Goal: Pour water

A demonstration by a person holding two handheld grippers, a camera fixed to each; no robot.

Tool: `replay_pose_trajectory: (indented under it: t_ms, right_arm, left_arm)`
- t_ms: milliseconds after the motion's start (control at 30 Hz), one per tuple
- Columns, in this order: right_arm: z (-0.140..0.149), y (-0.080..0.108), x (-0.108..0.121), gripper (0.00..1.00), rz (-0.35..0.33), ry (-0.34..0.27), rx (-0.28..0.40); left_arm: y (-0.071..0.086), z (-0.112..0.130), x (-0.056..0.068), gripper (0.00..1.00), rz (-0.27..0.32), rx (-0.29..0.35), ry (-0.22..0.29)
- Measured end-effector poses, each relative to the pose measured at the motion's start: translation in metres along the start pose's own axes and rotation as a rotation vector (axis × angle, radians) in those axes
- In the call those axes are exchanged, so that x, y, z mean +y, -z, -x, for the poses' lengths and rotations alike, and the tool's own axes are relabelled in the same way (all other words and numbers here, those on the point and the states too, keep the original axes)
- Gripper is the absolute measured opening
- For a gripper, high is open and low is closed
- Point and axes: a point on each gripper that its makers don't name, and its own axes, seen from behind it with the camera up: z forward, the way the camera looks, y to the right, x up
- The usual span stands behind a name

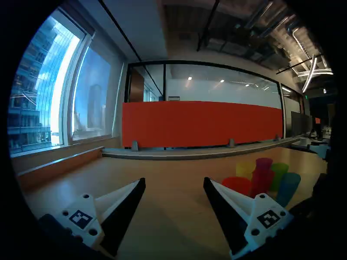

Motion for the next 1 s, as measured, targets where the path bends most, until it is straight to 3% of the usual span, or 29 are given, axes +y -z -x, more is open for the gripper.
replay_pose_trajectory:
  t_ms: [200, 400, 800, 1000]
  right_arm:
    - [-0.002, 0.0, -0.001, 0.99, -0.016, -0.004, 0.002]
    - [-0.023, 0.001, 0.003, 0.99, -0.024, -0.002, 0.011]
    - [-0.072, 0.004, 0.008, 0.99, -0.042, 0.053, -0.023]
    - [-0.099, 0.001, 0.008, 0.99, -0.05, 0.047, -0.041]
  left_arm:
    - [-0.002, -0.001, 0.01, 1.0, 0.021, -0.007, 0.01]
    - [-0.001, -0.023, 0.01, 1.0, 0.015, 0.0, 0.03]
    - [-0.008, -0.065, 0.019, 1.0, 0.053, -0.043, -0.009]
    - [-0.016, -0.102, 0.019, 1.0, 0.058, -0.032, -0.044]
